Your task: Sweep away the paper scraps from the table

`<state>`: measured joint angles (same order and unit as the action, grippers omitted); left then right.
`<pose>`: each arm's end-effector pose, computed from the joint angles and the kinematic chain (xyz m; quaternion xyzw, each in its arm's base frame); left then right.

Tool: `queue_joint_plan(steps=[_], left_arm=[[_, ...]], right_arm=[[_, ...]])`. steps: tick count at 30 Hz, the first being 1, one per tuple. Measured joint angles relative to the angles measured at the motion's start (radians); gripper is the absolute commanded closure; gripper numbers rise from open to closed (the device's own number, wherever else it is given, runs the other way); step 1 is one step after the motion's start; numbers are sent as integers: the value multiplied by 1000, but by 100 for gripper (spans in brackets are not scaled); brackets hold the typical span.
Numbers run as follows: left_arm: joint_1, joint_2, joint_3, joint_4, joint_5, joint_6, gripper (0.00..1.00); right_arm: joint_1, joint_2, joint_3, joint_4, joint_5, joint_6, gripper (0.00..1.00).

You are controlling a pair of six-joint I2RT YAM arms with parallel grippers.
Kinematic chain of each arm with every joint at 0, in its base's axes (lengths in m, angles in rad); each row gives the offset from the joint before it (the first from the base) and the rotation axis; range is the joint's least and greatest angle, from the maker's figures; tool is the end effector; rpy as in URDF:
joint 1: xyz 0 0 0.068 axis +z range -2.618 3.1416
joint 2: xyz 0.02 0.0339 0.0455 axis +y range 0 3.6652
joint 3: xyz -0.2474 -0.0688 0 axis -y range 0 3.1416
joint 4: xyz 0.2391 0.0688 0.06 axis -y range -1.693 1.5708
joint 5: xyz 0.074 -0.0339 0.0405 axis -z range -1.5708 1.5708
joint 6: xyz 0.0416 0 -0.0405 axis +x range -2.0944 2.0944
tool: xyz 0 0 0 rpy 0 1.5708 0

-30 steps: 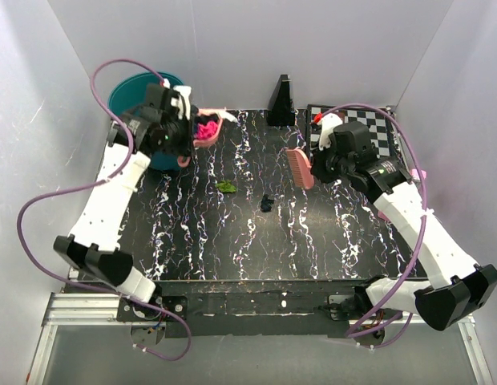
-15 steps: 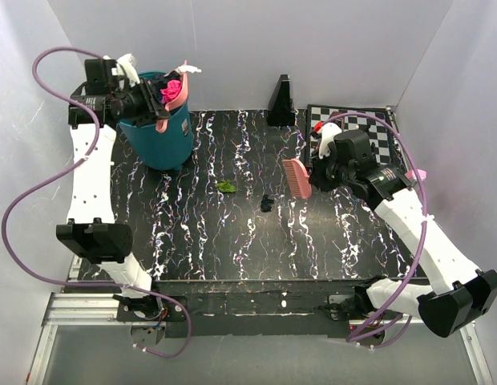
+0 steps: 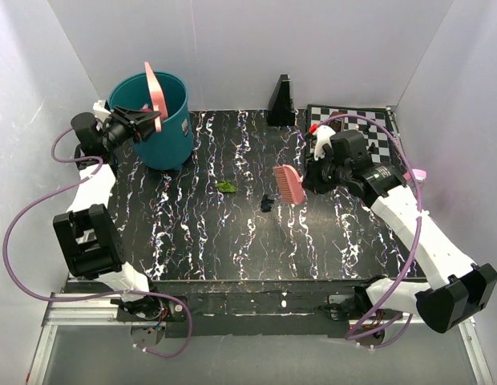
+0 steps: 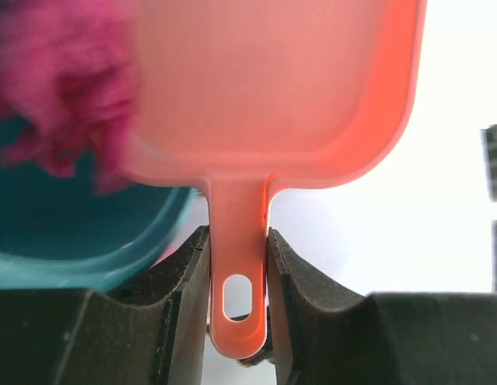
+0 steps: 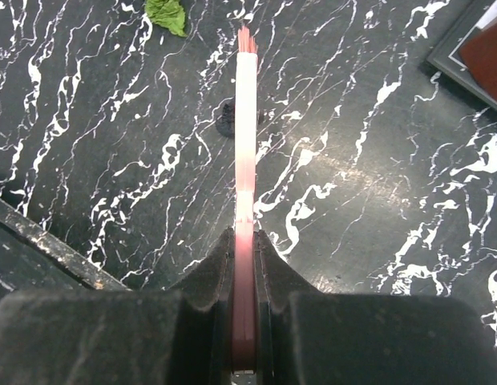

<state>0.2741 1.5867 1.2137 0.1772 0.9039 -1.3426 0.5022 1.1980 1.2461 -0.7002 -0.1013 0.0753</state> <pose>0.3615 0.0677 0.3102 -0.3113 0.6806 -0.5812 0.3195 0.2237 0.1277 0.3453 -0.2116 0.8701 0.1696 0.4115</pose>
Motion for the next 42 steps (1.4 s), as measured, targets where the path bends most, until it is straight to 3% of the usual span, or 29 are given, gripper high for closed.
queue_joint_plan(steps=[4,9,12,18,23,28,33,38,42], left_arm=[[11,31,-28,335,26,-260,100],[9,11,-10,447,48,-314,100],[-13,-53,2,343,37,-208,100],[-158,-270,109,-51,-53,181,100],[-200,-466,120,-213,-117,389,100],[-203,-596,46,-288,-173,490,100],[-208,-640,-41,-352,-194,543,100],[-213,-642,-98,-392,-204,568,100],[-237,-642,-117,-397,-202,582,100]], right_arm=[[0,26,2,2,-39,31,99],[0,138,88,-7,-76,188,99],[3,227,180,3,-122,297,99],[34,416,338,53,-218,502,99],[95,640,505,97,-284,649,99],[148,859,666,114,-341,754,99],[169,983,701,101,-342,789,99],[148,1016,705,-10,-278,747,99],[116,955,675,-89,-194,675,99]])
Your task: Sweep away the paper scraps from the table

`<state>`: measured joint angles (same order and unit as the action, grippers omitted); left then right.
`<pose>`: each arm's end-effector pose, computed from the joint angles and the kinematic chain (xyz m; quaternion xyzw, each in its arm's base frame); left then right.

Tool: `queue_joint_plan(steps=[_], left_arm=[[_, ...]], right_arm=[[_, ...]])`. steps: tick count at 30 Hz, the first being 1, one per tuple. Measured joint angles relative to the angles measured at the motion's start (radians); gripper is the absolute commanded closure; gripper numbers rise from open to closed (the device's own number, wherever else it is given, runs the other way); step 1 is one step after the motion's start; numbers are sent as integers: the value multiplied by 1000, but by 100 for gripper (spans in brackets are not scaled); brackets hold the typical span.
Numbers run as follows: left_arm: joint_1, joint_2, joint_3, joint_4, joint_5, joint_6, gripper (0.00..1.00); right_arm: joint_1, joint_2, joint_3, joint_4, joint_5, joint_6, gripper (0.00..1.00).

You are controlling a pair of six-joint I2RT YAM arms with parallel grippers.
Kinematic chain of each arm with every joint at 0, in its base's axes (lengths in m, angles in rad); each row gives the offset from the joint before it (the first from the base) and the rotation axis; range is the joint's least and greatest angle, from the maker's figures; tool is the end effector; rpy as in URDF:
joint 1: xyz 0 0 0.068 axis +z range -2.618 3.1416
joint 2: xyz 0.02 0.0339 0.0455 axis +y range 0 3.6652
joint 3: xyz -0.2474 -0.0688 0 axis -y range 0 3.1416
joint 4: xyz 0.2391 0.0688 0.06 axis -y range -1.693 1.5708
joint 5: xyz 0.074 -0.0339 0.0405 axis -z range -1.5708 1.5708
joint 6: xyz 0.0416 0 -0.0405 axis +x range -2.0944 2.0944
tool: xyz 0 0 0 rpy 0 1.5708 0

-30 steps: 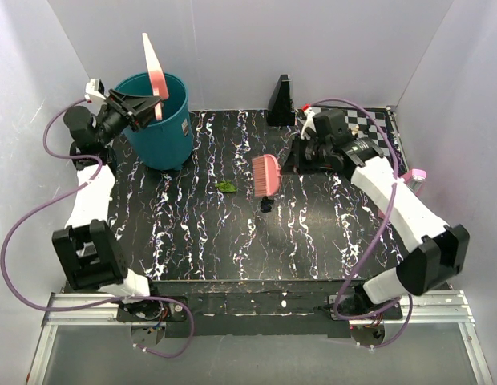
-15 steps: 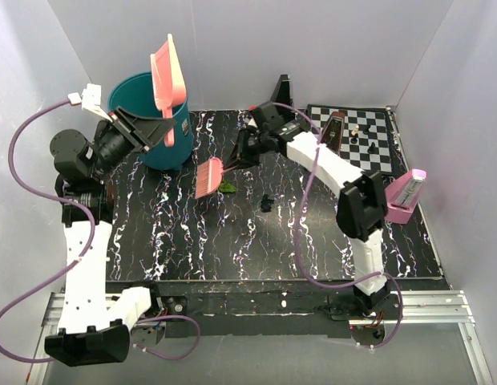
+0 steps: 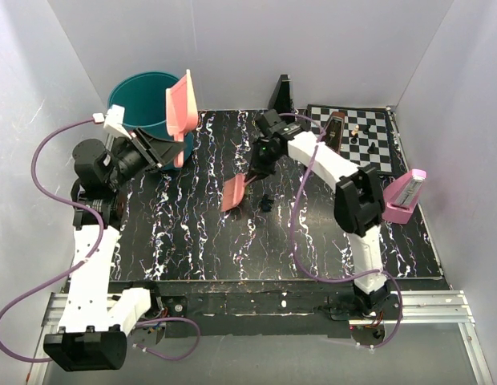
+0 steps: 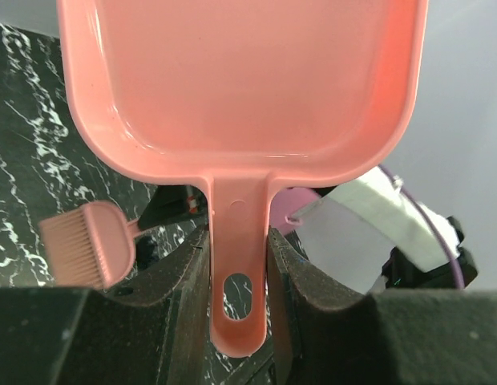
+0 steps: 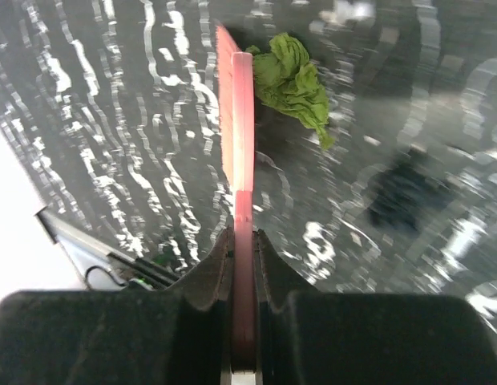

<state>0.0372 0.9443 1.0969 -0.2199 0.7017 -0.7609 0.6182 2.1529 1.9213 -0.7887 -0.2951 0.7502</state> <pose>0.2085 -0.0191 0.4025 -0.0503 0.7233 -0.4618 0.5109 0.3695 0.2776 0.2267 0.0229 0.9525 0.2796 0.1189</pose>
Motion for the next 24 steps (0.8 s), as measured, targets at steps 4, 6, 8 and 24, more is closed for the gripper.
queue_joint_plan(steps=[4,6,8,24], left_arm=[[-70,-5,-24,0,0,18,100],[-106,-12,-42,-6,-1,28,100],[-135,-21,-64,-16,-5,41,100],[-404,-80,-206,-223,-207,168,100]], right_arm=[[-46,-157,-83,-98,135,-81,99],[-70,-228,-104,-146,182,-128,99],[-96,-281,-105,-176,190,-184,99],[-46,-222,-34,-406,-58,-576,99]])
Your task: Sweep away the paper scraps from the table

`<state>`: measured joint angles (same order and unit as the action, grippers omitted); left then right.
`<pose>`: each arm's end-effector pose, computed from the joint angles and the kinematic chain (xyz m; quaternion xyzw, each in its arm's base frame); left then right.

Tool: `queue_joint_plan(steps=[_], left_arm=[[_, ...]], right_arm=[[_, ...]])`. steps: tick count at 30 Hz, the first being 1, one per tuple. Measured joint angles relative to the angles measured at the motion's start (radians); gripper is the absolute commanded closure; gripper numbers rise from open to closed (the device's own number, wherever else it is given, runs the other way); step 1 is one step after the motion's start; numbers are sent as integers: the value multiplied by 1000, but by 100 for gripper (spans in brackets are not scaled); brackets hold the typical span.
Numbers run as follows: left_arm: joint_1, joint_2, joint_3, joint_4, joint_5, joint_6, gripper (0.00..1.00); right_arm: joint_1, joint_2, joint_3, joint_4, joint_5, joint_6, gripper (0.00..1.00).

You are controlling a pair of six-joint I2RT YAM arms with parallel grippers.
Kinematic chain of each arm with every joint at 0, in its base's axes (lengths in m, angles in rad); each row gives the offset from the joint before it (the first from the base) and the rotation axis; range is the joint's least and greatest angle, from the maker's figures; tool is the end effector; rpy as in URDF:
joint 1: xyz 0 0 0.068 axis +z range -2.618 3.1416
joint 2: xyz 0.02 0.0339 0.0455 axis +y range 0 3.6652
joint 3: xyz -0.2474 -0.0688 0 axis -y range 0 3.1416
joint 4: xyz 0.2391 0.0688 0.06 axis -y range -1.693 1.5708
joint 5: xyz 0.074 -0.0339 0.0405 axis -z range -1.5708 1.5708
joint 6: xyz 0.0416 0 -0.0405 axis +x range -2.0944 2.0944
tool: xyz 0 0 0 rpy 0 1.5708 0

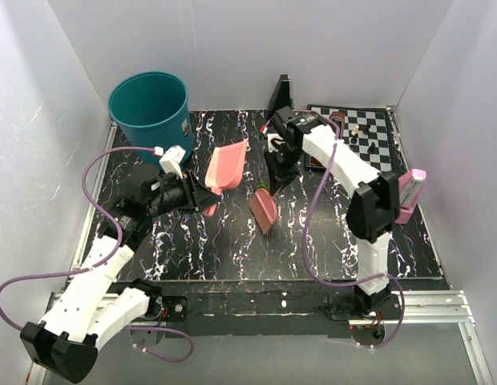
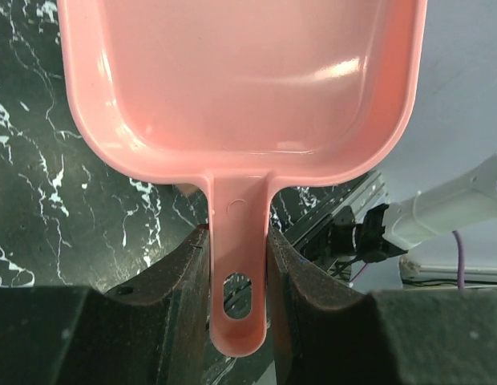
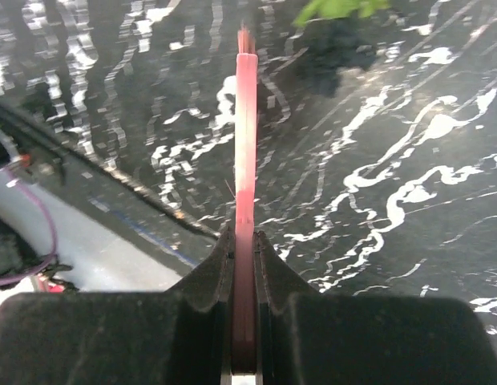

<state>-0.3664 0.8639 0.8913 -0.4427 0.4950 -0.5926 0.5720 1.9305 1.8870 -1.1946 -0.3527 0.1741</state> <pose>0.1777 -0.0893 0.3235 0.0413 0.8221 -0.4264 0.3751 0.3163 0.2208 0.2878 -0.2204 0.9460 0.2205 0.0887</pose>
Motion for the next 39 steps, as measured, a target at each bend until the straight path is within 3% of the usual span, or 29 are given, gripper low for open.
queue_joint_plan(steps=[4,14,22,28,34,39], left_arm=[[-72,0,-2,-51,-95,11,100],[-297,97,0,-181,-374,42,100],[-377,156,15,-305,-506,80,100],[-463,320,79,-368,-601,103,100],[-521,432,82,-391,-646,101,100],[-521,436,84,-393,-662,101,100]], right_arm=[[-5,142,95,-68,122,-13,99],[-7,253,425,-130,406,-75,99],[-22,114,354,-97,396,-138,99],[-19,41,324,-39,544,-242,99],[-11,43,103,206,743,-491,99],[-8,74,-10,476,765,-731,99]])
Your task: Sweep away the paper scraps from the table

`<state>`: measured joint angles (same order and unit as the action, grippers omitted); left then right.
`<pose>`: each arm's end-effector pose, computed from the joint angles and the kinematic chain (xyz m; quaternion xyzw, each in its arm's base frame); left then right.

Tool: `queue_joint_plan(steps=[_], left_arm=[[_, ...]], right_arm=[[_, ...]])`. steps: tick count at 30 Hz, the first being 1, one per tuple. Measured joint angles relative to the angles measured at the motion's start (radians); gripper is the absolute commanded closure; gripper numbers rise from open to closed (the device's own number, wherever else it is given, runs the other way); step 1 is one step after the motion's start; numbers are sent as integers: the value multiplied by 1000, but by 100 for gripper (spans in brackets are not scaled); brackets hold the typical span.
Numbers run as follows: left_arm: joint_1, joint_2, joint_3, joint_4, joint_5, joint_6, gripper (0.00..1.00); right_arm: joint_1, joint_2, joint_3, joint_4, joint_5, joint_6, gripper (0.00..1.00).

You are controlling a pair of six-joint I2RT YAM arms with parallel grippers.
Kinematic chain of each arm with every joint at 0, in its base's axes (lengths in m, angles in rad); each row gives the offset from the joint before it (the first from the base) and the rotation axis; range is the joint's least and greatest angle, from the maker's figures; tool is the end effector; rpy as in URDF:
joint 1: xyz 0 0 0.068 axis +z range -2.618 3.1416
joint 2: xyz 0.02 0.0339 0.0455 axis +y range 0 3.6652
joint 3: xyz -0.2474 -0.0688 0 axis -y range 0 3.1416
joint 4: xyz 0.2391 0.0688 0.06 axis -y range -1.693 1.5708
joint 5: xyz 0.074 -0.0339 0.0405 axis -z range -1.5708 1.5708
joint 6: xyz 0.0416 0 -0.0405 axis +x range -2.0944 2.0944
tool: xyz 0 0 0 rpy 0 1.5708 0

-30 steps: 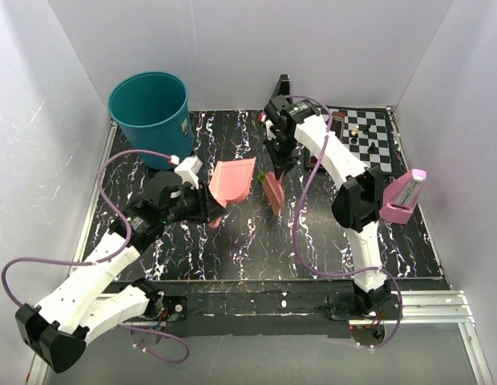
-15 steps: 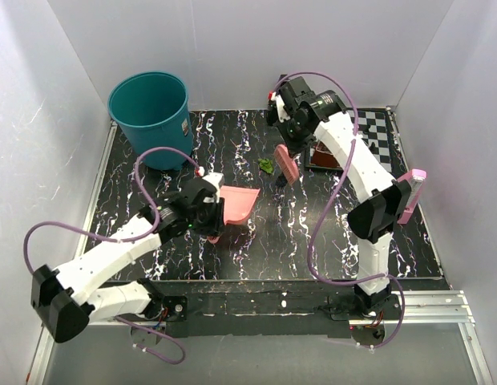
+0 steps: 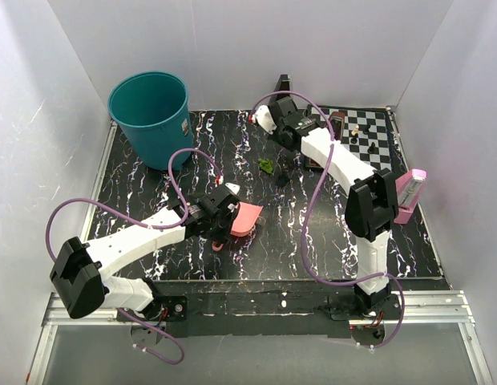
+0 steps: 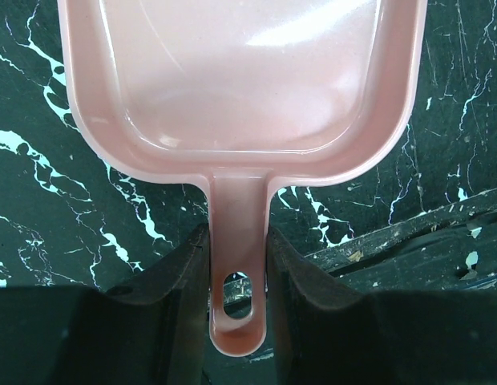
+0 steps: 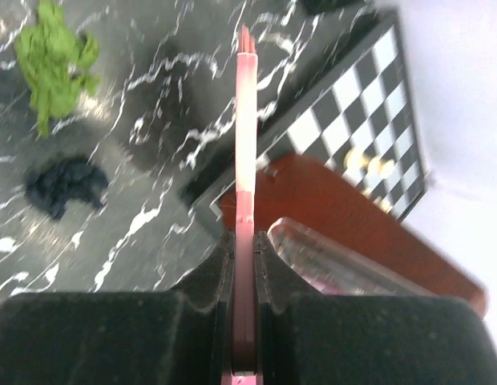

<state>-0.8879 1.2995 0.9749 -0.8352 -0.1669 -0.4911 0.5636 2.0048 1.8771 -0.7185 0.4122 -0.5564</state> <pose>0.1602 -0.1860 0.2270 0.1756 0.9598 -0.0664 0.2088 0.3835 0.2227 0.2831 -0.4247 0.8140 -0.1901 0.3476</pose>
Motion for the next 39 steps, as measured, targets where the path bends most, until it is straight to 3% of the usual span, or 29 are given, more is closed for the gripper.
queue_joint_plan(steps=[9,15,21,29,34,39], left_arm=[[0,-5,-2,1,-8,-5,100],[0,-16,-21,-6,-20,-14,100],[0,-18,-33,-10,-27,-18,100],[0,18,-35,11,-24,0,100],[-16,94,-32,61,-42,31,100],[-72,179,-5,112,-115,63,100]], right_arm=[[49,78,-77,444,-72,-340,99],[86,104,-151,507,-205,-446,99],[97,66,-300,513,-253,-529,99],[141,-215,-541,441,-235,-511,99],[149,-248,-511,314,-237,-411,99],[103,-188,-324,144,-157,-294,99]])
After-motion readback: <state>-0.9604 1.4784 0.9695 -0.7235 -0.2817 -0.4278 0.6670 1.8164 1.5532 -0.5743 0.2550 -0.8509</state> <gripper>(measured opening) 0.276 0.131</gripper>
